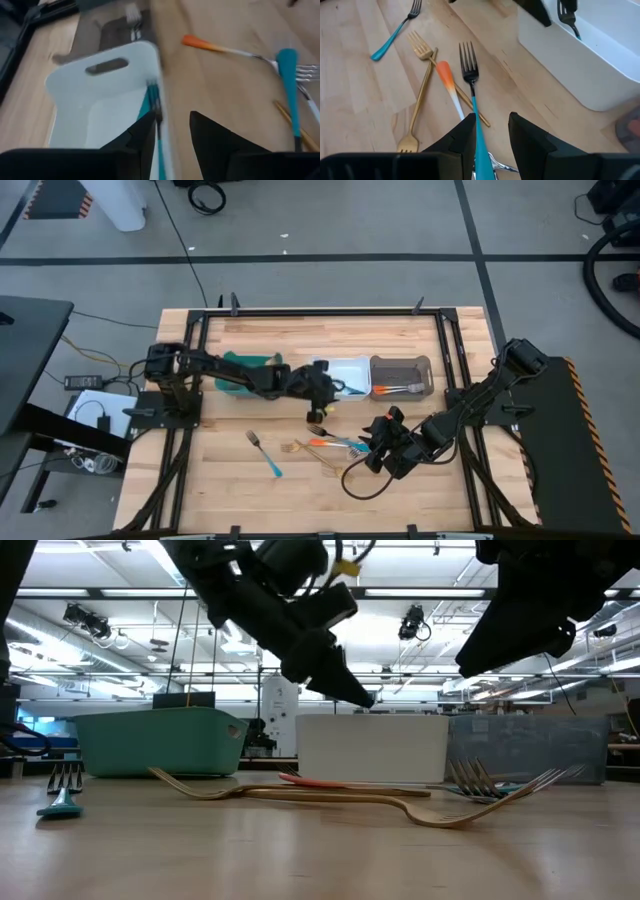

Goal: Sort silverware by color (type)
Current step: Put the bottom gold fork into the green bin

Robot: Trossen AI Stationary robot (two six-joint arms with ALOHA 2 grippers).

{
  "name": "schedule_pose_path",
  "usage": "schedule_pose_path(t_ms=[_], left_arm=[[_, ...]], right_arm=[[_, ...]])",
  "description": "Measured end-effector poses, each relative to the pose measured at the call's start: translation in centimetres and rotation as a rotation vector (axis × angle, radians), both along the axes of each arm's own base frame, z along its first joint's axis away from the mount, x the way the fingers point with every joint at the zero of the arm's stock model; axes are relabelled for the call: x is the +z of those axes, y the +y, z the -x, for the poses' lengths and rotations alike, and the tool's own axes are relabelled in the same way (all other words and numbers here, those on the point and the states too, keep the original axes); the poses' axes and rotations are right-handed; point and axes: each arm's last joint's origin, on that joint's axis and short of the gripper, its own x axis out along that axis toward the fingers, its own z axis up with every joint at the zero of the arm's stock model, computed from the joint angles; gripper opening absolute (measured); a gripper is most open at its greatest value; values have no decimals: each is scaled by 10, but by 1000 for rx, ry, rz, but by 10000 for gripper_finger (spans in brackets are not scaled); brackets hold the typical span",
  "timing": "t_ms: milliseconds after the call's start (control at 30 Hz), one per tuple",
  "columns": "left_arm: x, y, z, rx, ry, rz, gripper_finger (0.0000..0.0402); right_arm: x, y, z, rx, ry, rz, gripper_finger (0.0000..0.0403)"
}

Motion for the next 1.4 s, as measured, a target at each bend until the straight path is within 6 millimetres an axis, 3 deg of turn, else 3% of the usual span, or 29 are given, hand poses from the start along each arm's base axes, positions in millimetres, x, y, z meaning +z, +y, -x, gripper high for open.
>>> schedule_pose_path(t_ms=[367,1000,1200,1400], left_arm=[[-3,-47,4,-148,48,-84,130],[-12,-79,16,-127,146,48,130],[-18,-91,34,-130,319,53,130],[-10,-103,54,-121,435,70,130]], right_arm=[[0,0,0,6,5,-5,121],[-8,-4,-11,37,42,-27,119],[-18,-5,-15,47,82,-37,119],[-17,-6,-16,54,73,0,119]])
